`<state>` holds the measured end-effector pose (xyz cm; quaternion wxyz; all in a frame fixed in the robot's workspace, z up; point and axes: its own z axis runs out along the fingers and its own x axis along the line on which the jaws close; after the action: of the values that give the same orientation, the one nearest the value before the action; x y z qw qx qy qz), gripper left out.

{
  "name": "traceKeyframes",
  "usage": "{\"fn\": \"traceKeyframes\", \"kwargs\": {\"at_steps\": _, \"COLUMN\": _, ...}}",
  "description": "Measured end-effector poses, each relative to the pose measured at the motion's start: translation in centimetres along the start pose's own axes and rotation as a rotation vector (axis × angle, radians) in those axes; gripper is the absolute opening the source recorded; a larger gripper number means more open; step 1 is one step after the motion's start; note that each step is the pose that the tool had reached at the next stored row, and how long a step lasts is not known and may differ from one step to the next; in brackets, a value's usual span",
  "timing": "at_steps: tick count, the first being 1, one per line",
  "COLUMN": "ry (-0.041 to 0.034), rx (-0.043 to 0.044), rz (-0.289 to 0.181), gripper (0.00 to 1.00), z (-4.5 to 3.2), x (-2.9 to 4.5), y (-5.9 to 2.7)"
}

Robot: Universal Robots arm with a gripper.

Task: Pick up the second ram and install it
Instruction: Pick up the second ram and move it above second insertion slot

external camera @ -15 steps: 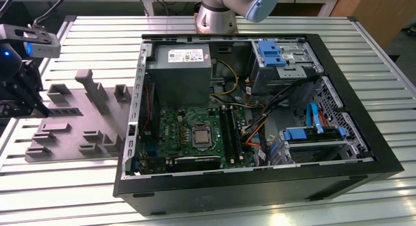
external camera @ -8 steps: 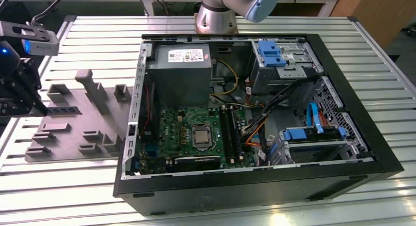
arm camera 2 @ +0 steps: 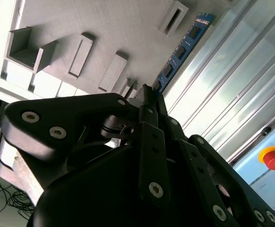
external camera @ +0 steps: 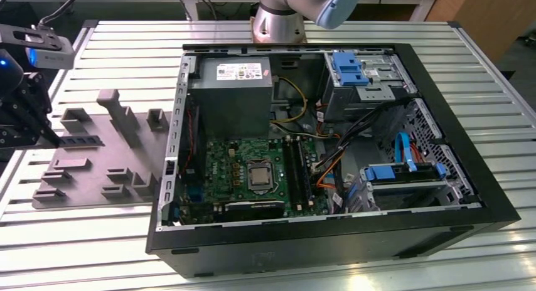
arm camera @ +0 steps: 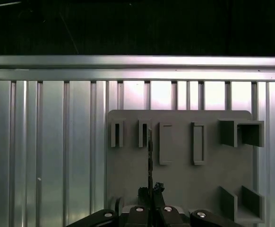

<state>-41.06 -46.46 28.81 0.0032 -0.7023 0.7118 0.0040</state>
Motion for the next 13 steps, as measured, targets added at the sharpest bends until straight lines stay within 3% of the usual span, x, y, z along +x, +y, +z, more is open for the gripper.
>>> {"fn": "traceKeyframes", "kwargs": {"at_steps": 13, "ry": -0.0001, "rx": 0.0000, "rz": 0.000, "gripper": 0.14, "z": -0.65, "x": -0.02, "y": 0.00}}
